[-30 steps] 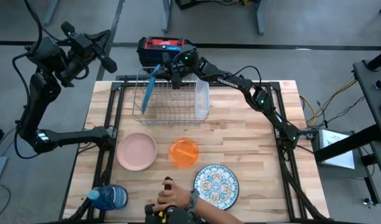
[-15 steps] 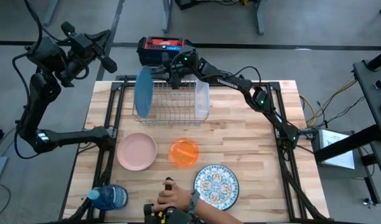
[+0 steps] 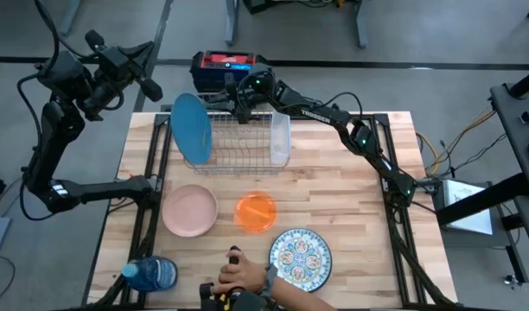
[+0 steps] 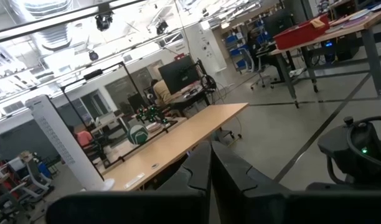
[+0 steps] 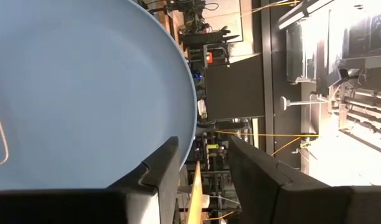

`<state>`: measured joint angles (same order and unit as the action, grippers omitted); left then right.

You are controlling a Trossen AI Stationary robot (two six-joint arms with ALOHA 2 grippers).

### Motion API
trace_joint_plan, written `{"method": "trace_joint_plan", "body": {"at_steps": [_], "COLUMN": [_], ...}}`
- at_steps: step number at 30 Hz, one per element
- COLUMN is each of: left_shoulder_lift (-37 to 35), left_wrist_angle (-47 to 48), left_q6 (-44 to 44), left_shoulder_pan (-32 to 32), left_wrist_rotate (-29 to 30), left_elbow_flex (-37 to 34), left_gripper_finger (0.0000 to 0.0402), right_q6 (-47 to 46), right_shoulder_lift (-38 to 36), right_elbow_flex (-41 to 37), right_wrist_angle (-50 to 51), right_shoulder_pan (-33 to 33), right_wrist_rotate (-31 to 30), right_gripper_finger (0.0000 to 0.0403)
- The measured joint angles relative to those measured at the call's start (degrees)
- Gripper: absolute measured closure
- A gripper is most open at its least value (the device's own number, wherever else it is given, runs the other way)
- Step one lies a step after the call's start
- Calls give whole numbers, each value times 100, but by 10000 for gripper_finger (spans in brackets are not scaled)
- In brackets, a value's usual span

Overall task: Sort dishes
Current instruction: Put the white and blue plate in the dishwasher rack

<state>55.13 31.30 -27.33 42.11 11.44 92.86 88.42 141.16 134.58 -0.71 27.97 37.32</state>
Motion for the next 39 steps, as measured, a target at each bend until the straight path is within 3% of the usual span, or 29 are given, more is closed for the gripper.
{"method": "trace_joint_plan", "body": {"at_steps": [5,9,17,20,27,32,35,39], "left_shoulder_lift": [0,2,46,120,531,828,951,1041], "left_wrist_angle": [29,189,455,636,869,1082,1098,1088], "left_q6": [39,109,120,132,547,590,588,586], "left_shoulder_pan": [-2,-1,-2,-2,-83,-455,-992,-1871], "left_wrist_rotate": [0,-64,-1338,-1985,-3616,-3710,-4074,-3842], "left_elbow_flex": [0,-2,-2,-2,-122,-180,-197,-197], "left_gripper_finger": [401,401,401,401,401,401,401,401], "right_q6": [0,-404,-2171,-2634,-3695,-4531,-5135,-5652], "right_shoulder_lift": [-1,-115,-1015,-1530,-2813,-3434,-3673,-3807], "right_elbow_flex": [0,-7,13,13,15,9,5,-11], "right_wrist_angle": [-27,-296,-136,610,2887,4442,5331,6331], "right_shoulder_pan": [0,2,17,20,4,-100,-151,-283], "right_wrist_rotate": [-12,-390,-1731,-1990,-1920,-1906,-1909,-1950], "right_gripper_finger": [277,281,311,324,371,400,400,402]}}
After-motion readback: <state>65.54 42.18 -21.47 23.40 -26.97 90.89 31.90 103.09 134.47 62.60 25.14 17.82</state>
